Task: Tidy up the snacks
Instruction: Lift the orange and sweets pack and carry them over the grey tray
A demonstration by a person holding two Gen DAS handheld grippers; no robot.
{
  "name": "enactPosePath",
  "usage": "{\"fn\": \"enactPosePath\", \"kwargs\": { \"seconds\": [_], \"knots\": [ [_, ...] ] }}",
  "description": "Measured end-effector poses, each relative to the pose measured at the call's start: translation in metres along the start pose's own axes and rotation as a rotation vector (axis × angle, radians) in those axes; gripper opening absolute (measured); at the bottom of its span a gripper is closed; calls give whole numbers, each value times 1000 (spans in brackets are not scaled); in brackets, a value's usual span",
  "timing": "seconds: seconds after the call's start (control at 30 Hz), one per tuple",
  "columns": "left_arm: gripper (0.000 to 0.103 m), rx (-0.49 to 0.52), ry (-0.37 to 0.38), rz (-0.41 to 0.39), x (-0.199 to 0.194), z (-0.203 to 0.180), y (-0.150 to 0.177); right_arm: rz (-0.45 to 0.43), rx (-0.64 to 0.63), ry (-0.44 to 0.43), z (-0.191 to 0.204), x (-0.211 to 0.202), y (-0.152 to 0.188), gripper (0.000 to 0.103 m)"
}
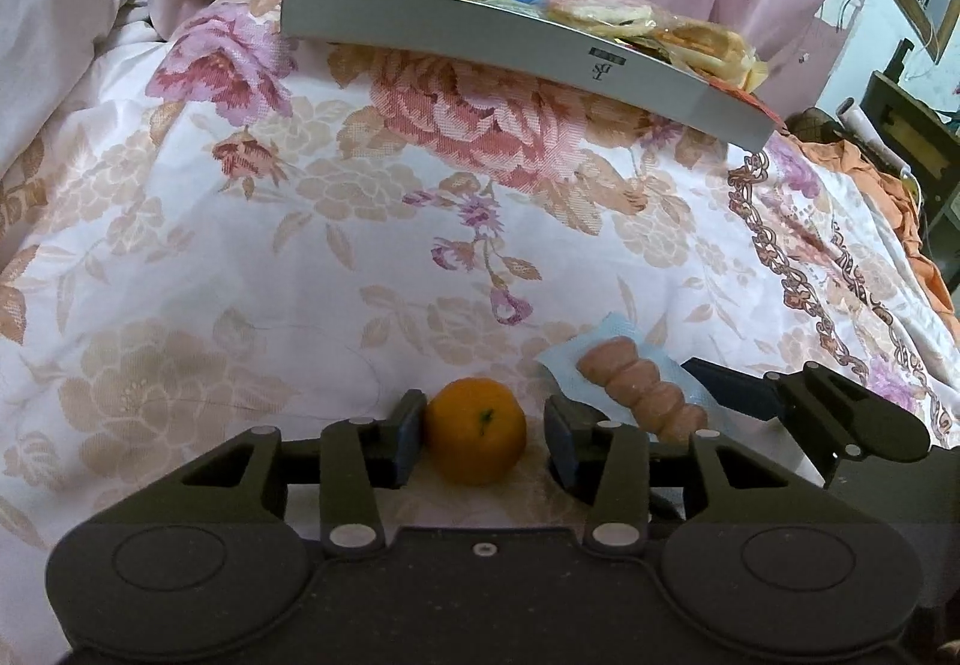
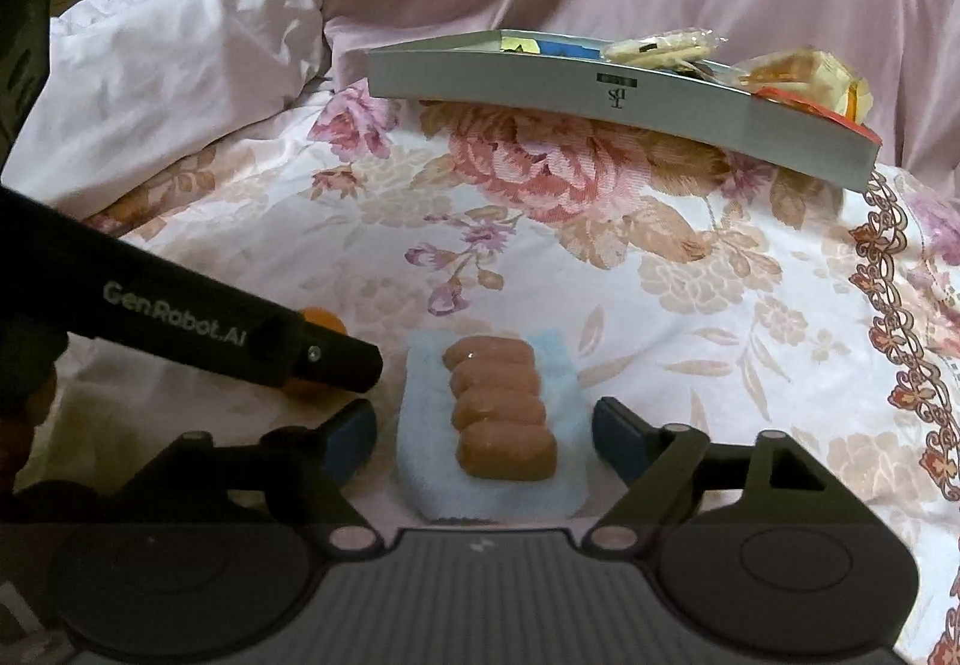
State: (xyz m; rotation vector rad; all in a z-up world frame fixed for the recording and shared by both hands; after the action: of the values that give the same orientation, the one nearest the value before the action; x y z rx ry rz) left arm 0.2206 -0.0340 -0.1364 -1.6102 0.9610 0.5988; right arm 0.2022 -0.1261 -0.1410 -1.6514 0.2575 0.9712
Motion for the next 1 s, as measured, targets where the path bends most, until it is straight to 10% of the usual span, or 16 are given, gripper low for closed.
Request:
{"fn": "enactPosePath", "kwargs": {
  "seconds": [1.0],
  "knots": [
    [36,11,-26,-13,-1,1,0,-31,-82,56,11,-3,-1,65]
  ]
}}
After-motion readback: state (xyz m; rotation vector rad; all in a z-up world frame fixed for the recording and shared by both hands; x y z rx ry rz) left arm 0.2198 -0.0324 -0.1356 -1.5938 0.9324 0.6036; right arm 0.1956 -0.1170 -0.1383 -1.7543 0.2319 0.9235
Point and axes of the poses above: each gripper's, at about its wrist camera, not at the fingertips, and x roughly the way its jaws point, z to its left, y to its underside, the point moved 10 cm from there along x, roughly the way its jaws point, and after that the axes turned 8 degrees about z, right-handed, at the moved point
